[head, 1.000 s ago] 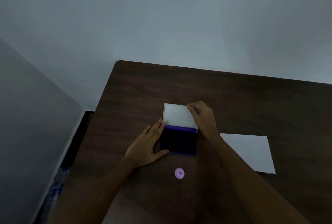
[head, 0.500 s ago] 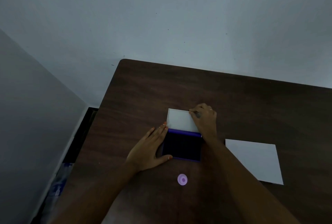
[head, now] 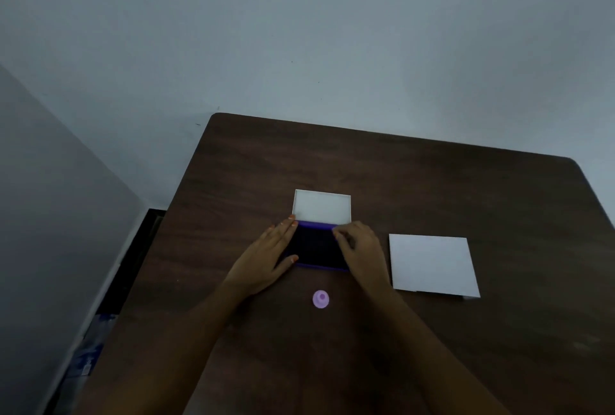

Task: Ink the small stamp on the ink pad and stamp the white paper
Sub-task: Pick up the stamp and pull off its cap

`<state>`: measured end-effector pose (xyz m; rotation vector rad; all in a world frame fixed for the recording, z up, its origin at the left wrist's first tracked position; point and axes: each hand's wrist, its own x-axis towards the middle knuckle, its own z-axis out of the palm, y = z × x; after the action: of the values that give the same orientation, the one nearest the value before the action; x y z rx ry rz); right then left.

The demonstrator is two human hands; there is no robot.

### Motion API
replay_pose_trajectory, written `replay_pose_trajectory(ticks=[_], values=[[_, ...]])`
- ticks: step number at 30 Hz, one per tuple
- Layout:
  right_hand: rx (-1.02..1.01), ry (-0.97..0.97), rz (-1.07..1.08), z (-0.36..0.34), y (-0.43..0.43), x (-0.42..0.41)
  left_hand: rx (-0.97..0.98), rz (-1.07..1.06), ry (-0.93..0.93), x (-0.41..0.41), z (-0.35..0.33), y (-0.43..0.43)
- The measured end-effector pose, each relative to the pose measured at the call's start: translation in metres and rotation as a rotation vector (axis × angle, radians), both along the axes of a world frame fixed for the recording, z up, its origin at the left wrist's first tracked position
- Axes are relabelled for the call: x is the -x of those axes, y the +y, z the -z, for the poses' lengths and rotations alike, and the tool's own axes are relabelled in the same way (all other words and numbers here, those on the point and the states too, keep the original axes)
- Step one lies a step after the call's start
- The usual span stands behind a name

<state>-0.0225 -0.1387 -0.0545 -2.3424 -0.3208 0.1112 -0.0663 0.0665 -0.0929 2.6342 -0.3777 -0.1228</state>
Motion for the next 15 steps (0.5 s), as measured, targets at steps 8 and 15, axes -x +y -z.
replay_pose_trajectory(ticks=[8, 15], values=[[0.084, 0.033, -0.234, -0.006, -0.002, 0.064, 0.182, -0.281, -0.049, 0.034, -0.014, -0.03], [0.128, 0.267, -0.091, 0.008, 0.002, 0.082, 0.386, -0.34, 0.123, 0.06, -0.027, -0.049]])
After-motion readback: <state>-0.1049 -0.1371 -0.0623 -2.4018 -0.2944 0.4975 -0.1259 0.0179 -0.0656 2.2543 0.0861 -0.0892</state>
